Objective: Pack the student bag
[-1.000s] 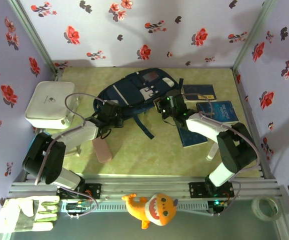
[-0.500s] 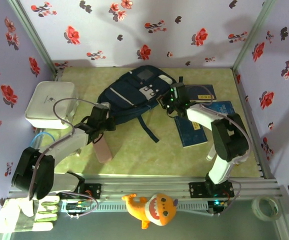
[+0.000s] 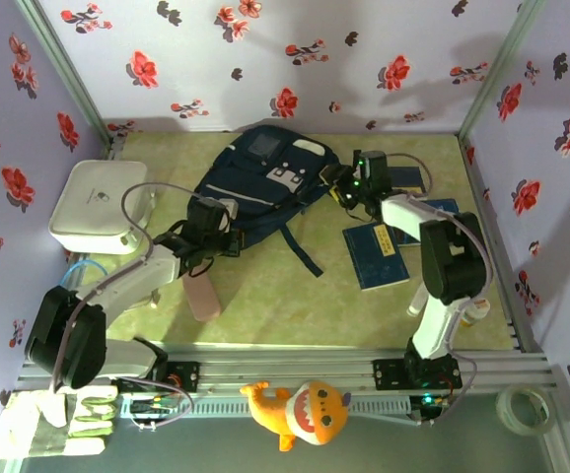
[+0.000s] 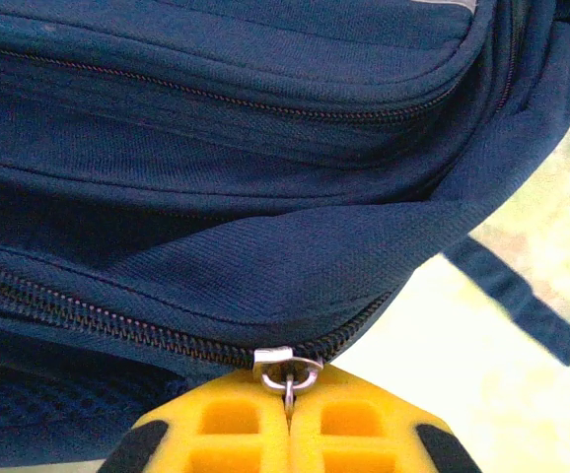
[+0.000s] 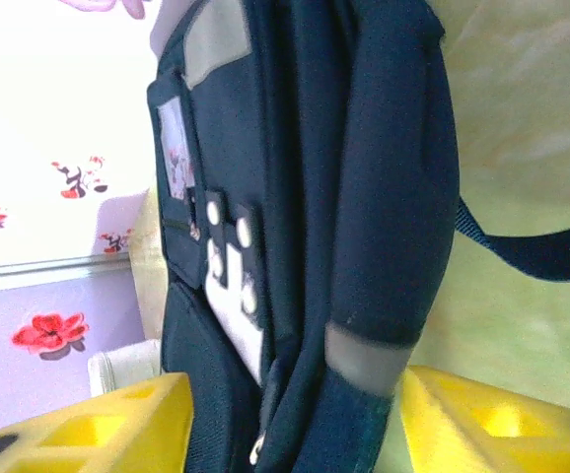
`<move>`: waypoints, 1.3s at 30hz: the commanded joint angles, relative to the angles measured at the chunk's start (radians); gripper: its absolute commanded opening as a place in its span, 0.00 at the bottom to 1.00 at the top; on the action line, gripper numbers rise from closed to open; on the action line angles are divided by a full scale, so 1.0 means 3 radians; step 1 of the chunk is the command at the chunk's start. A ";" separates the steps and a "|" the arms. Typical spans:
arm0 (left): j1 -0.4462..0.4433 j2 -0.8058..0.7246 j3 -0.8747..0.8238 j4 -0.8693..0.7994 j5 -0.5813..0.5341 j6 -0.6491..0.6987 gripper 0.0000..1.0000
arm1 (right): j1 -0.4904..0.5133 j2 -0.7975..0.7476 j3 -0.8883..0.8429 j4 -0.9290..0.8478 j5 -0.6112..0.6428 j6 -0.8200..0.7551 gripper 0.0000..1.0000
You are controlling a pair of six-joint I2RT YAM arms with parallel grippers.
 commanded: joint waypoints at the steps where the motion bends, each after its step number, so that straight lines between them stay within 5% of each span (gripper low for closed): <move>1: -0.0100 0.0142 0.0241 -0.0099 0.0098 0.0006 0.00 | 0.0009 -0.0498 -0.0213 -0.0240 0.0187 -0.0175 0.63; 11: -0.0434 0.0587 0.0597 -0.0168 0.0099 -0.0180 0.00 | 0.0321 -0.1243 -0.1004 -0.0388 0.0453 0.0231 0.68; 18: -0.0647 0.0845 0.0746 -0.0198 0.0104 -0.0229 0.00 | 0.0778 -0.0984 -0.1282 0.0256 0.0491 0.0792 0.69; 27: -0.0759 0.1061 0.0945 -0.0349 0.0109 -0.0178 0.00 | 0.0932 -0.0570 -0.1187 0.0606 0.0384 0.0988 0.67; 39: -0.0759 0.1067 0.1017 -0.0617 0.0109 -0.0051 0.00 | 0.0967 -0.0219 -0.1054 0.0670 0.0425 0.1068 0.40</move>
